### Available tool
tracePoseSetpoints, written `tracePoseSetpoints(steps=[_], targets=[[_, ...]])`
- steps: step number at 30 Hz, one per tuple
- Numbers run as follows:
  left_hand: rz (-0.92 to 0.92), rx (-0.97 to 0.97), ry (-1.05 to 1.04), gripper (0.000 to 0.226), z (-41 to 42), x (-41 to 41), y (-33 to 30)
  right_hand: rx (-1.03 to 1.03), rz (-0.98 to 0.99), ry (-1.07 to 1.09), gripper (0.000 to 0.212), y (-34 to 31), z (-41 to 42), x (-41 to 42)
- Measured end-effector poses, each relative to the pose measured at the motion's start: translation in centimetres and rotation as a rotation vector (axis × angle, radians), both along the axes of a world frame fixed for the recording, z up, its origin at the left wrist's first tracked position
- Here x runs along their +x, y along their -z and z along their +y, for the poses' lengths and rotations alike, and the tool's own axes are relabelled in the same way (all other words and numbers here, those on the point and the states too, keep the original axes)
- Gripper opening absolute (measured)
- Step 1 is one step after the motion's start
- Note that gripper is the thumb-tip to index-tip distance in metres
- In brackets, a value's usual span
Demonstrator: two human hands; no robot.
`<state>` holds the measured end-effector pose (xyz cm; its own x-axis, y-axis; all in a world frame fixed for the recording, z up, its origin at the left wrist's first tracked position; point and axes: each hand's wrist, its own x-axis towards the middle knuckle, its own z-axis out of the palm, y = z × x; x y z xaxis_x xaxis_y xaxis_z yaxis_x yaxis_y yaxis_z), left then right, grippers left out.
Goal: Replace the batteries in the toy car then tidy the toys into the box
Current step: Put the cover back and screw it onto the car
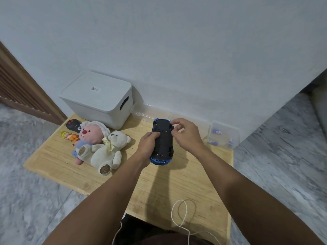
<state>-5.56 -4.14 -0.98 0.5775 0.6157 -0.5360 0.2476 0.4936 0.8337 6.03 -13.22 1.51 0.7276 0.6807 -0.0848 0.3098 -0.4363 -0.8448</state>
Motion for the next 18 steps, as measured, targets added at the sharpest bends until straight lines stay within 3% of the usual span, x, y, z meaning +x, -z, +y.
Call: tracePoseSetpoints(steps=[5, 7, 12, 18], targets=[[0.023, -0.023, 0.012, 0.021, 0.2, 0.1, 0.1, -0.064, 0.548, 0.257, 0.011, -1.8, 0.2, 1.7], [0.03, -0.034, 0.011, 0.021, 0.3, 0.1, 0.1, -0.109, 0.634, 0.267, 0.016, -2.3, 0.0, 2.4], [0.057, -0.049, 0.022, 0.024, 0.4, 0.2, 0.1, 0.063, 0.61, 0.231, 0.03, -3.0, -0.3, 2.8], [0.041, -0.019, 0.036, 0.034, 0.3, 0.3, 0.2, 0.249, 0.469, 0.211, 0.01, -4.0, 0.3, 1.6]])
